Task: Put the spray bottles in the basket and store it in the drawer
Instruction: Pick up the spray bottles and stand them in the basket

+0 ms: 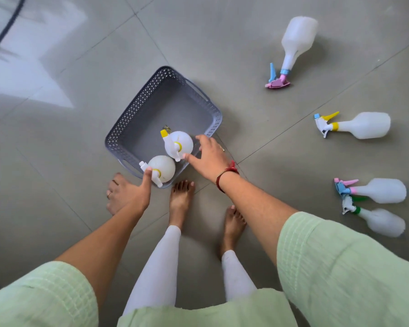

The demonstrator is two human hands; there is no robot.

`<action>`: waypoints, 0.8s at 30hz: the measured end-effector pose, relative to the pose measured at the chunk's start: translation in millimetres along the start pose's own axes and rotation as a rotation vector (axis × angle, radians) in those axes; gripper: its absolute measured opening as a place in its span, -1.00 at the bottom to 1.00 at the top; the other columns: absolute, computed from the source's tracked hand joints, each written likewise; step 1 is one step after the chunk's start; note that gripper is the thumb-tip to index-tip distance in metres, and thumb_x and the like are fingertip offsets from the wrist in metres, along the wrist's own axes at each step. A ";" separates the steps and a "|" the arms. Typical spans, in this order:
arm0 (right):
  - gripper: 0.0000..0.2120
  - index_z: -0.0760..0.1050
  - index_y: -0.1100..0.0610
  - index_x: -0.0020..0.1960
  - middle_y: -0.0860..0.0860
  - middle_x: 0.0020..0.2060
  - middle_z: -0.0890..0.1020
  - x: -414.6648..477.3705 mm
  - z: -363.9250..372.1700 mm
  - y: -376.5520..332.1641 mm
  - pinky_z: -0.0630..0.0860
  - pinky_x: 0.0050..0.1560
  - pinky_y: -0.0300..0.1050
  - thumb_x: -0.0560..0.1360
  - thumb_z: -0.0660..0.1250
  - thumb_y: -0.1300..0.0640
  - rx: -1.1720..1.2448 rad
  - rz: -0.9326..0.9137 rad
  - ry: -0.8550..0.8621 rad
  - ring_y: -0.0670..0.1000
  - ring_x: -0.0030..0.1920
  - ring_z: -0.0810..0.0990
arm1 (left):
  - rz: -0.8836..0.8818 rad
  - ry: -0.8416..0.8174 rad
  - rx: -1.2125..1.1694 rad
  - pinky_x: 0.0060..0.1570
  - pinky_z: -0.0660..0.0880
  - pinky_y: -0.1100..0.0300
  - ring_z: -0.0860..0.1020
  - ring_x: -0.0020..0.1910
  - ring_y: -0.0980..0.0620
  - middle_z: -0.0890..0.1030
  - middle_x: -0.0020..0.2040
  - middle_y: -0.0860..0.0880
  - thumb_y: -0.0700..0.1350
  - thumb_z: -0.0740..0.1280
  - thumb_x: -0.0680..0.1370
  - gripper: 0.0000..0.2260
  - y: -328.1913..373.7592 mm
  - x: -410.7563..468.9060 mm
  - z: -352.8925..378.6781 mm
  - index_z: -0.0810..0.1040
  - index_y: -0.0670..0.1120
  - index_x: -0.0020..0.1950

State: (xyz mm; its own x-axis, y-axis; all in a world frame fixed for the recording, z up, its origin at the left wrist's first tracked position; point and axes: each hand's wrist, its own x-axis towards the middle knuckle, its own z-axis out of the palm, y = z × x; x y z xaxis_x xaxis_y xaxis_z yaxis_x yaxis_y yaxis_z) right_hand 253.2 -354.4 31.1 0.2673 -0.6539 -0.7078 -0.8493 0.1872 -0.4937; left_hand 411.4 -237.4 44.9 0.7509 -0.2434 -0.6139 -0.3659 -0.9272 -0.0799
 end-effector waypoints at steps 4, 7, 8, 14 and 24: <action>-0.36 0.21 0.09 0.46 0.15 0.34 0.40 -16.0 -35.5 26.6 0.38 0.33 0.06 0.48 0.34 -0.09 0.045 0.088 0.108 0.19 0.34 0.40 | 0.276 0.137 -0.034 0.48 -0.01 -0.15 0.03 0.54 -0.18 0.13 0.53 -0.19 0.28 0.15 0.53 -0.30 18.3 -14.8 -17.9 0.10 -0.11 0.52; -0.34 0.17 0.09 0.48 0.16 0.37 0.35 -29.7 -66.4 52.1 0.36 0.31 0.07 0.48 0.33 -0.09 0.062 0.178 0.160 0.22 0.36 0.36 | 0.536 0.184 0.029 0.50 -0.14 -0.10 -0.07 0.57 -0.13 0.07 0.56 -0.14 0.15 0.22 0.55 -0.35 53.3 -31.8 -27.5 0.07 -0.08 0.53; -0.33 0.16 0.09 0.48 0.16 0.37 0.34 -36.4 -80.1 63.4 0.36 0.31 0.07 0.48 0.33 -0.08 0.084 0.211 0.189 0.22 0.36 0.35 | 0.623 0.188 0.067 0.50 -0.13 -0.10 -0.06 0.56 -0.14 0.09 0.56 -0.14 0.10 0.25 0.55 -0.37 70.4 -42.2 -28.2 0.09 -0.09 0.53; -0.30 0.12 0.12 0.50 0.18 0.38 0.32 -99.7 -157.4 141.5 0.35 0.32 0.05 0.49 0.33 -0.07 0.143 0.325 0.289 0.23 0.37 0.35 | 0.861 0.074 0.267 0.50 -0.02 -0.12 -0.02 0.56 -0.21 0.13 0.54 -0.21 -0.07 0.33 0.50 -0.41 162.1 -135.6 -15.3 0.22 -0.15 0.48; -0.38 0.21 0.08 0.45 0.18 0.38 0.31 -178.0 -222.4 312.1 0.35 0.34 0.06 0.48 0.35 -0.04 0.271 0.699 0.344 0.22 0.39 0.32 | 1.132 -0.255 0.491 0.51 -0.02 -0.01 -0.01 0.56 -0.14 0.15 0.55 -0.15 0.08 0.17 0.59 -0.51 267.1 -279.0 84.7 0.26 -0.10 0.46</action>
State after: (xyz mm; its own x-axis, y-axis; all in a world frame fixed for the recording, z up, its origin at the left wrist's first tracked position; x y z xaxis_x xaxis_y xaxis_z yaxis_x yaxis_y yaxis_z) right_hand -160.7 -342.6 115.4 -0.4740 -0.5001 -0.7248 -0.6165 0.7762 -0.1324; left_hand 57.6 -393.0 128.3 -0.2240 -0.7183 -0.6587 -0.9403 -0.0183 0.3397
